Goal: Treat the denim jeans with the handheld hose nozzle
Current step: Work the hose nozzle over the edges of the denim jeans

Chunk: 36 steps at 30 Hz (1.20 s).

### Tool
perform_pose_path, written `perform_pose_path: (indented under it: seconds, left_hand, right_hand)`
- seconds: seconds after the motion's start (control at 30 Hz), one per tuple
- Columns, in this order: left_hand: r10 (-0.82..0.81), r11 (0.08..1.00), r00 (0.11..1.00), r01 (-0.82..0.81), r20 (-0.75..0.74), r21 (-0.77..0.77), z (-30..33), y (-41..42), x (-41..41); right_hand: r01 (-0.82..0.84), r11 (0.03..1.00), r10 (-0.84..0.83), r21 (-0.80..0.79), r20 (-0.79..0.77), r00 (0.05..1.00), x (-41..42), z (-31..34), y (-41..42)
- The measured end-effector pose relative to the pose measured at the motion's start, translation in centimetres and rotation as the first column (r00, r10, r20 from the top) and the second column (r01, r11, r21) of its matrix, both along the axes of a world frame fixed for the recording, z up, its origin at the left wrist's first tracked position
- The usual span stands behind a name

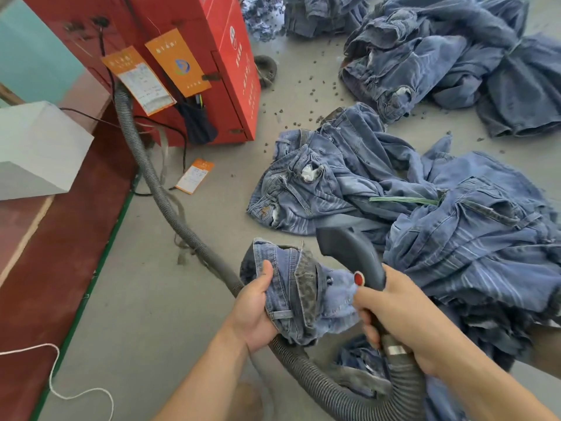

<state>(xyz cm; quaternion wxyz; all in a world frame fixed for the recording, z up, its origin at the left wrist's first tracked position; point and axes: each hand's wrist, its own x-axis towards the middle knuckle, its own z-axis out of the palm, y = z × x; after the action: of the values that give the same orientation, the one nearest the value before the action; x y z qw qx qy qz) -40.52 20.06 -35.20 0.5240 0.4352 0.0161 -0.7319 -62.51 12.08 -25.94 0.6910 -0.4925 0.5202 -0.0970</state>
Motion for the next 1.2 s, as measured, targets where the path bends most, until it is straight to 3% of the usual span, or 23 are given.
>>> perform_pose_path:
  seconds: [0.17, 0.4, 0.6, 0.67, 0.73, 0.8, 0.9, 1.07, 1.2]
  left_hand:
    - [0.022, 1.000, 1.000, -0.023, 0.016, 0.012, -0.2, -0.2, 0.4]
    - [-0.075, 0.997, 0.992, 0.071, 0.105, 0.040, -0.4, 0.9, 0.0]
    - [-0.009, 0.995, 0.999, 0.004, 0.049, 0.102, 0.3, 0.6, 2.8]
    - [-0.048, 0.992, 0.993, 0.035, 0.108, 0.117, -0.1, 0.5, 3.0]
    - [-0.080, 0.980, 0.972, 0.037, 0.221, 0.194, -0.8, 0.2, 2.9]
    - [-0.013, 0.964, 0.953, -0.068, 0.304, 0.255, -0.9, 0.0, 2.6]
    - [0.135, 0.953, 0.977, -0.174, 0.167, 0.248, -1.1, -0.3, 2.2]
    - [0.121, 0.964, 0.988, -0.140, 0.096, 0.226, -0.4, -0.5, 1.2]
    - [0.036, 0.964, 0.962, -0.106, 0.271, 0.245, 0.6, -2.1, 0.4]
  right_hand:
    - [-0.166, 0.984, 0.165, 0.065, 0.024, 0.986, 0.4, 0.1, 1.7]
    - [0.164, 0.976, -0.175, 0.144, 0.071, 0.982, -0.6, -1.6, -1.6]
    - [0.103, 0.962, -0.144, 0.253, 0.153, 0.978, -2.8, -1.1, -1.2]
    - [0.045, 0.961, -0.085, 0.273, 0.135, 0.987, -2.6, -1.1, -0.6]
    - [0.018, 0.967, -0.044, 0.254, 0.099, 0.994, -2.4, -1.4, 0.2]
    - [0.015, 0.973, -0.030, 0.228, 0.061, 0.998, -2.2, -1.5, 0.6]
    - [0.028, 0.976, -0.034, 0.214, 0.022, 0.999, -1.8, -1.6, 0.5]
    - [-0.015, 0.984, 0.016, 0.177, -0.006, 1.000, -1.2, -1.2, 0.0]
    - [-0.144, 0.990, 0.144, 0.007, -0.027, 0.989, -0.2, -0.3, 0.5]
